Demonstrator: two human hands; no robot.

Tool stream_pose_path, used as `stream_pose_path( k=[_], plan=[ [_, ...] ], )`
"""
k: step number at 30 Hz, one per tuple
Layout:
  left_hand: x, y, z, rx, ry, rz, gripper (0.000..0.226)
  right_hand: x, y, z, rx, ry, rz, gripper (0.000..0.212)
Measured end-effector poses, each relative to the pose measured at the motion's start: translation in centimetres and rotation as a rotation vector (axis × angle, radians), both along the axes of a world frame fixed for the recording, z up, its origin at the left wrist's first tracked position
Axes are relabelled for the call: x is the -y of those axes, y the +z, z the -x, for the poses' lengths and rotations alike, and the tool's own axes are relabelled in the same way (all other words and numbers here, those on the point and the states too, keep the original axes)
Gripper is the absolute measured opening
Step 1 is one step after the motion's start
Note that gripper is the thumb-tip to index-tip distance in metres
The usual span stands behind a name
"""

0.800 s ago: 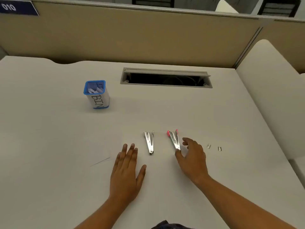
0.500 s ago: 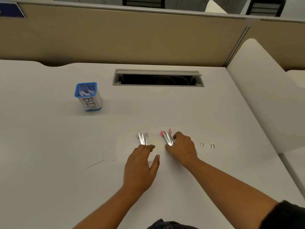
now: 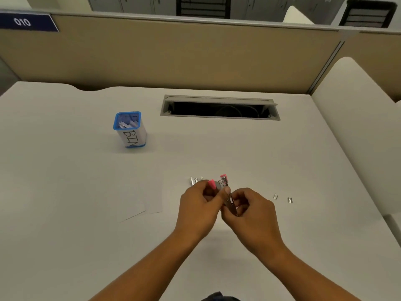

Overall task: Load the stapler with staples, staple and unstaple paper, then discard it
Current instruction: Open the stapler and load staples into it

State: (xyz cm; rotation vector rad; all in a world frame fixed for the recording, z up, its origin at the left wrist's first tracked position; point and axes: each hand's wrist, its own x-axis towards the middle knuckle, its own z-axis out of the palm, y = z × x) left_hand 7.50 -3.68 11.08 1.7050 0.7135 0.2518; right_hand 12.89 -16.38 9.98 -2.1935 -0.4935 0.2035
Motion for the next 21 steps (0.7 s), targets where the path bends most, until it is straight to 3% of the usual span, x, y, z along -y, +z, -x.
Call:
stream_pose_path(
  k=[5,10,13,17,21],
  plan=[
    [0.8,1.3,2.1,0.068,-0.031,-0.048,0.006,1.8,1.9,1.5,-0.081,0.098,-0.071,0.02],
    [1.2,2.2,3.6,0.106,-0.157,-0.128,0.014,3.0,3.5,1.0,-0.126,0.146,-0.154,0.039],
    [1.6,2.9,3.9,0.163,-0.212,-0.189,0.019,2.7,4.4,0.8,-0.064,0.151,-0.183,0.029],
    [2.1,3.5,4.1,0.228,-0.181,-0.299,0.016,2.5,4.8,0.9,0.117,0.17,-0.113,0.042],
    [2.4,3.7,4.5,0.248,-0.165,-0.375,0.016,2.3,4.6,1.3,0.095,0.125,-0.148,0.044]
  ],
)
